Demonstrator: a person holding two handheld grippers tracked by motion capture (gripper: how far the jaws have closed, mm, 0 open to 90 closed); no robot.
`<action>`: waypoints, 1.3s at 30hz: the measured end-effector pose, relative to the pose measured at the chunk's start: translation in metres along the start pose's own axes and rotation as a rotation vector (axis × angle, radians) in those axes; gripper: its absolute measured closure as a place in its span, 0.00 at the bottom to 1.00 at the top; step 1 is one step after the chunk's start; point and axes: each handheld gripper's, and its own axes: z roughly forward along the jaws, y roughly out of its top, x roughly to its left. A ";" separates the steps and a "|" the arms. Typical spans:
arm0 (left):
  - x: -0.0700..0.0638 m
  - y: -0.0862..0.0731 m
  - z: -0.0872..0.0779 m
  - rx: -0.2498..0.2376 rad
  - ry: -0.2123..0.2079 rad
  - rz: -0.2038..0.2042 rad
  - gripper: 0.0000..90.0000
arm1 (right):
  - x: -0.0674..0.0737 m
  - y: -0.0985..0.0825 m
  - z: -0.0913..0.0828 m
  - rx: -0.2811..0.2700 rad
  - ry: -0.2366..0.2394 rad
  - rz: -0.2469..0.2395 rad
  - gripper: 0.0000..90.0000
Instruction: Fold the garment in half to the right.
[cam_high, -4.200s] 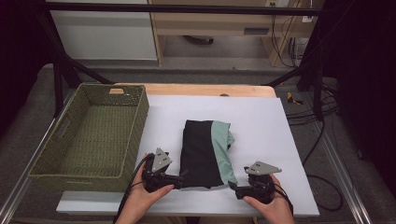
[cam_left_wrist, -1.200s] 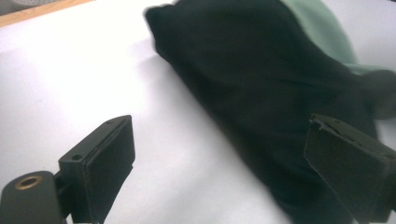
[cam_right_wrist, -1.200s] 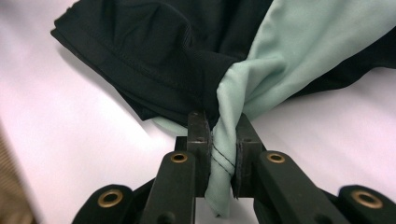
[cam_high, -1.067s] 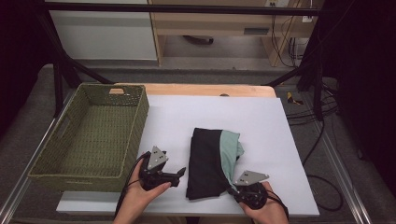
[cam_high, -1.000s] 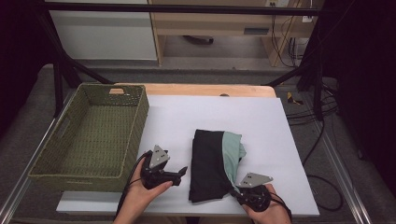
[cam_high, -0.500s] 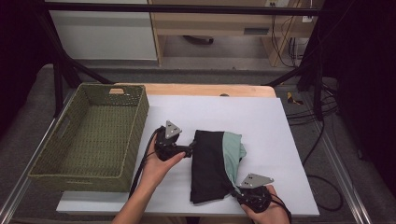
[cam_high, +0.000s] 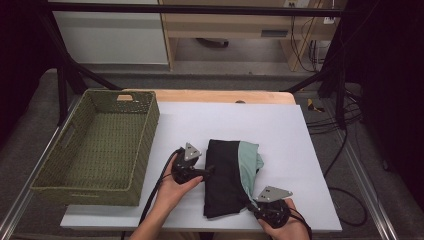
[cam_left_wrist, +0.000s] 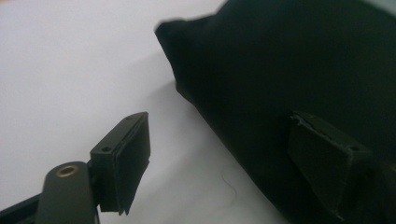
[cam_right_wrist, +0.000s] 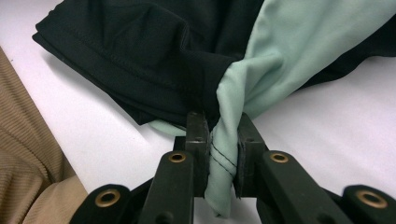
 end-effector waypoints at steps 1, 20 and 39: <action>-0.001 -0.003 0.001 0.005 -0.013 -0.006 0.29 | 0.000 0.000 0.000 0.001 0.001 0.001 0.89; -0.013 -0.015 0.007 0.056 -0.088 -0.002 0.95 | 0.005 0.003 0.001 0.006 -0.019 -0.023 0.89; 0.009 -0.028 -0.031 0.014 -0.045 -0.031 0.96 | 0.027 0.017 0.015 -0.008 -0.001 -0.101 0.90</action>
